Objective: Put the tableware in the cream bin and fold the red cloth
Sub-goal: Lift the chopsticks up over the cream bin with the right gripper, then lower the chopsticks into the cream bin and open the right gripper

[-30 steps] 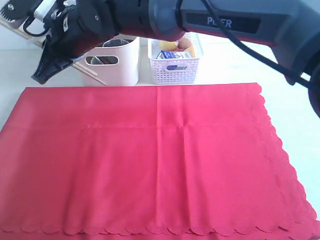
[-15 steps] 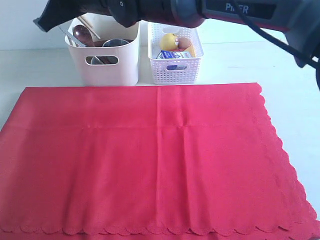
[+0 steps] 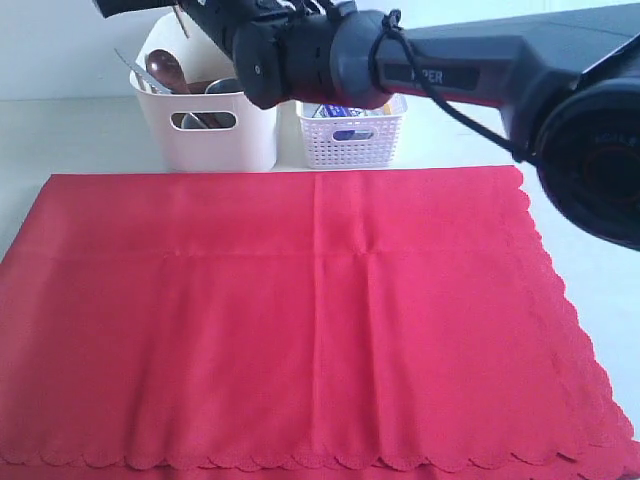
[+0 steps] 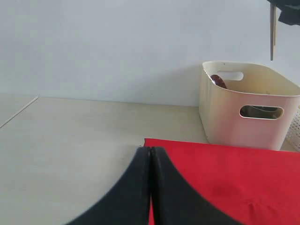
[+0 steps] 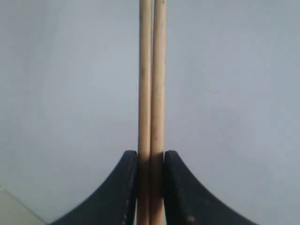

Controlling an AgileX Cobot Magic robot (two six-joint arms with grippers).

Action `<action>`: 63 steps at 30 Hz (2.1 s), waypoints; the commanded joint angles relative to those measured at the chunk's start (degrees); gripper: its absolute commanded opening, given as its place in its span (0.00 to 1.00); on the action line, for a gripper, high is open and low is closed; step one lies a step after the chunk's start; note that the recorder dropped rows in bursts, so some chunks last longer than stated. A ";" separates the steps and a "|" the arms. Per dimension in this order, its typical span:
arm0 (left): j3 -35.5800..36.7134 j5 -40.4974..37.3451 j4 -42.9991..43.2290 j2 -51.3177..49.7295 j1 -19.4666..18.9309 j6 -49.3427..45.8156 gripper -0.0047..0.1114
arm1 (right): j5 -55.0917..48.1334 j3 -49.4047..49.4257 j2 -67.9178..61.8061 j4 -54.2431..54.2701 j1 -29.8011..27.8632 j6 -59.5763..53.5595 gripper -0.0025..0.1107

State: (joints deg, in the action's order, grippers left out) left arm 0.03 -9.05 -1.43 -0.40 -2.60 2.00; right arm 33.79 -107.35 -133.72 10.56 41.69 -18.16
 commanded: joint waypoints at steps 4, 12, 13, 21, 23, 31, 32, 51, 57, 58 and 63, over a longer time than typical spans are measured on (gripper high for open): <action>-0.03 0.33 -0.14 0.40 -0.13 -0.16 0.05 | 7.12 0.08 -4.64 5.12 -0.80 0.30 0.02; -0.03 0.33 -0.14 0.40 -0.13 -0.16 0.05 | 5.14 0.08 -5.11 5.74 -0.80 0.30 0.02; -0.03 0.33 -0.14 0.40 -0.13 -0.16 0.05 | 3.92 0.08 -5.11 6.63 -0.80 0.30 0.02; -0.03 0.33 -0.14 0.40 -0.13 -0.16 0.05 | 3.08 0.08 -5.11 7.45 -0.80 0.19 0.02; -0.03 0.33 -0.14 0.40 -0.13 -0.16 0.05 | 2.84 0.08 -5.11 7.69 -0.80 0.19 0.02; -0.03 0.33 -0.14 0.40 -0.13 -0.16 0.05 | 2.71 0.08 -5.11 9.08 -0.80 0.19 0.25; -0.03 0.33 -0.14 0.40 -0.13 -0.16 0.05 | 2.71 0.08 -5.11 9.08 -0.80 0.19 0.29; -0.03 0.33 -0.14 0.40 -0.13 -0.16 0.05 | -8.25 0.08 -2.31 10.18 -0.80 0.42 0.58; -0.03 0.33 -0.14 0.40 -0.13 -0.16 0.05 | -22.12 0.08 2.31 10.31 -0.80 0.42 0.58; -0.03 0.33 -0.14 0.40 -0.13 -0.16 0.05 | -23.34 0.08 2.92 10.31 -0.80 0.42 0.58; -0.03 0.33 -0.14 0.40 -0.13 -0.16 0.05 | -31.94 0.08 6.82 9.79 -0.80 0.20 0.47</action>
State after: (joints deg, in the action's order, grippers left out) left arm 0.03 -9.05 -1.43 -0.40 -2.60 2.00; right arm 6.68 -107.35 -129.37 21.04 41.31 -17.82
